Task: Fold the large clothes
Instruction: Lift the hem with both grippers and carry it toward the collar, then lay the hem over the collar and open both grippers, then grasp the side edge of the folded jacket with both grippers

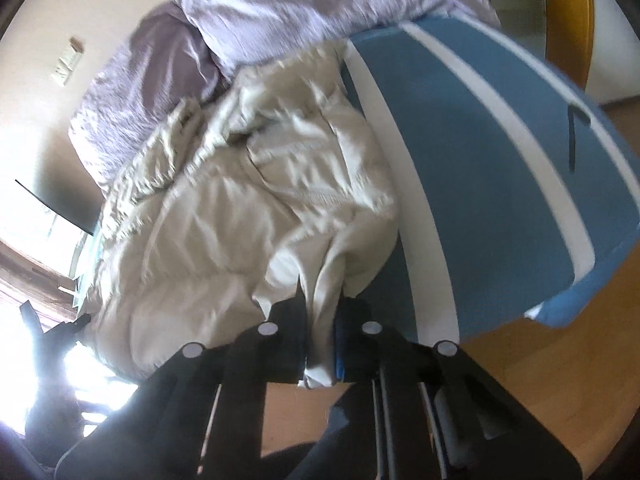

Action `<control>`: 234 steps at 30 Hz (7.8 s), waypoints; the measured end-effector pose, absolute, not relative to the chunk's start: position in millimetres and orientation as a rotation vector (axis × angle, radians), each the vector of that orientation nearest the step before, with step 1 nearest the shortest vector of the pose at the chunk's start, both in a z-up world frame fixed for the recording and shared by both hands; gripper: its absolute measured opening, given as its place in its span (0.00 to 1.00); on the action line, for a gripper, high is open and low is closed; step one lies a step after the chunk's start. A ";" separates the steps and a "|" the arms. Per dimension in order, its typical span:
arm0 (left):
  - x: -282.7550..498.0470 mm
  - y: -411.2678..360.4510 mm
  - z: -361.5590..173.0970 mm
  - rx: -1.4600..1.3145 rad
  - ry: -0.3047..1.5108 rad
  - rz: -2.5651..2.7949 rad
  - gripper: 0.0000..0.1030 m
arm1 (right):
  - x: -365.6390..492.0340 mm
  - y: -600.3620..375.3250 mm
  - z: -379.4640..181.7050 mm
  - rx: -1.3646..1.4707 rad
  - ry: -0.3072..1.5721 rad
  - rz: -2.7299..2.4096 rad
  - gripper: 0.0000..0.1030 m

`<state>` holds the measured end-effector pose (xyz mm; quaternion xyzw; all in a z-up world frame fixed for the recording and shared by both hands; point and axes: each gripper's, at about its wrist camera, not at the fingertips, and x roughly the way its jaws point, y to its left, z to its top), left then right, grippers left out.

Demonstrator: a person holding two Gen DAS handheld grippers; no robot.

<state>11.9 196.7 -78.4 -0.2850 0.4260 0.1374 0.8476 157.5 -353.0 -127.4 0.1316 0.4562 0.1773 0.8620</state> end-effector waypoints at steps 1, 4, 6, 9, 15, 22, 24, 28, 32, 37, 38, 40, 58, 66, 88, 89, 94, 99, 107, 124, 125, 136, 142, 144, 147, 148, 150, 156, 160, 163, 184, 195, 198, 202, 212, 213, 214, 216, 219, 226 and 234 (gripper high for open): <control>14.9 197.5 -72.0 -0.597 0.885 0.286 0.10 | 159.5 -351.5 -120.9 0.273 0.939 0.373 0.10; 23.6 199.4 -48.7 -0.580 0.834 0.278 0.08 | 165.4 -345.3 -101.2 0.250 0.884 0.374 0.10; 32.6 200.4 -32.1 -0.567 0.794 0.280 0.08 | 173.0 -337.6 -87.4 0.210 0.846 0.366 0.10; 44.5 204.5 -16.2 -0.555 0.757 0.285 0.08 | 184.3 -324.1 -72.4 0.158 0.807 0.351 0.10; 77.0 215.7 7.1 -0.541 0.707 0.303 0.06 | 209.0 -309.4 -44.8 0.111 0.745 0.332 0.10; 114.5 221.7 23.3 -0.518 0.676 0.295 0.05 | 244.7 -296.7 -24.7 0.126 0.707 0.324 0.10; 126.3 224.2 28.0 -0.517 0.669 0.294 0.05 | 259.8 -292.2 -19.0 0.132 0.698 0.324 0.10; 154.3 231.8 38.8 -0.509 0.650 0.296 0.05 | 287.5 -283.3 -10.6 0.136 0.690 0.323 0.10; 182.4 239.5 43.2 -0.505 0.646 0.314 0.05 | 321.2 -275.2 -3.5 0.135 0.690 0.324 0.10; 217.1 246.8 41.3 -0.502 0.656 0.336 0.04 | 359.1 -266.2 1.5 0.129 0.699 0.325 0.10; 223.3 248.0 40.3 -0.501 0.660 0.340 0.04 | 364.6 -265.3 1.2 0.128 0.703 0.325 0.10; 236.7 249.9 38.0 -0.499 0.668 0.349 0.04 | 381.3 -262.8 -0.6 0.125 0.716 0.324 0.10; 356.7 271.0 -17.5 -0.502 0.809 0.419 0.04 | 500.6 -248.0 -62.8 0.220 0.913 0.242 0.11; 388.1 279.4 -48.3 -0.535 0.872 0.426 0.08 | 528.0 -248.4 -89.5 0.316 0.997 0.229 0.21; 352.4 192.0 -22.5 -0.442 0.834 0.268 0.71 | 451.3 -176.7 -44.6 0.045 0.917 0.441 0.51; 351.3 185.2 -26.5 -0.422 0.835 0.266 0.71 | 448.9 -169.2 -48.8 0.013 0.918 0.444 0.51; 356.2 163.2 -47.6 -0.351 0.837 0.290 0.71 | 450.4 -150.0 -70.1 -0.075 0.916 0.391 0.51; 373.6 161.3 -63.8 -0.335 0.831 0.336 0.71 | 464.1 -150.1 -83.5 -0.079 0.895 0.331 0.51; 400.7 160.5 -78.7 -0.310 0.839 0.363 0.73 | 479.7 -144.3 -90.9 -0.113 0.867 0.313 0.52; 437.5 152.6 -113.0 -0.324 0.820 0.403 0.77 | 509.2 -121.9 -115.7 -0.096 0.830 0.312 0.57; 441.0 148.6 -116.5 -0.322 0.819 0.405 0.78 | 510.2 -119.5 -117.4 -0.099 0.826 0.310 0.57; 437.6 141.2 -112.2 -0.301 0.860 0.409 0.78 | 513.3 -119.4 -127.9 -0.070 0.865 0.305 0.58; 421.7 108.7 -74.5 -0.317 0.811 0.334 0.78 | 488.9 -118.7 -99.6 0.018 0.834 0.372 0.59; 424.2 89.9 -66.2 -0.309 0.805 0.292 0.78 | 481.4 -110.1 -95.2 0.022 0.832 0.398 0.60; 433.0 65.6 -62.8 -0.279 0.812 0.245 0.78 | 472.4 -93.6 -96.0 0.011 0.837 0.425 0.60; 437.4 56.6 -64.6 -0.255 0.816 0.236 0.78 | 470.4 -87.1 -98.7 -0.002 0.840 0.429 0.60; 446.9 44.9 -70.9 -0.223 0.830 0.232 0.78 | 467.3 -75.6 -104.0 -0.024 0.850 0.425 0.60; 467.8 38.7 -97.0 -0.233 0.850 0.256 0.80 | 474.3 -58.7 -117.0 -0.052 0.868 0.392 0.62; 477.5 37.6 -107.4 -0.236 0.849 0.256 0.81 | 481.6 -58.6 -123.3 -0.059 0.863 0.389 0.63; 481.1 37.8 -116.4 -0.247 0.851 0.257 0.82 | 486.0 -53.9 -131.0 -0.058 0.862 0.390 0.64; 482.3 40.1 -131.7 -0.251 0.855 0.257 0.83 | 503.6 -55.8 -151.9 -0.068 0.847 0.379 0.68; 484.9 40.5 -132.6 -0.255 0.870 0.245 0.83 | 511.2 -57.6 -152.3 -0.070 0.877 0.394 0.69; 484.9 46.8 -126.0 -0.252 0.888 0.233 0.83 | 514.4 -66.9 -142.5 -0.049 0.920 0.397 0.69; 469.0 53.2 -116.8 -0.241 0.889 0.257 0.83 | 507.9 -94.6 -124.9 -0.010 0.926 0.367 0.69; 392.9 85.6 -100.0 -0.226 0.852 0.389 0.83 | 449.7 -218.7 -89.1 0.112 0.898 0.160 0.74; 382.5 94.4 -102.0 -0.238 0.855 0.413 0.83 | 444.5 -236.0 -89.9 0.132 0.909 0.131 0.75; 377.1 97.6 -100.7 -0.248 0.858 0.431 0.83 | 439.8 -249.9 -91.2 0.149 0.923 0.110 0.75; 362.9 111.9 -104.4 -0.281 0.872 0.474 0.83 | 432.9 -276.4 -99.4 0.193 0.965 0.078 0.75; 343.5 141.2 -110.6 -0.333 0.897 0.516 0.83 | 423.2 -304.4 -117.7 0.284 1.024 0.075 0.78; 322.1 159.2 -107.5 -0.394 0.932 0.537 0.87 | 417.2 -322.8 -144.7 0.476 1.100 0.149 0.81; 329.2 179.1 -117.6 -0.523 0.924 0.571 0.95 | 411.4 -312.7 -163.5 0.594 1.163 0.234 0.77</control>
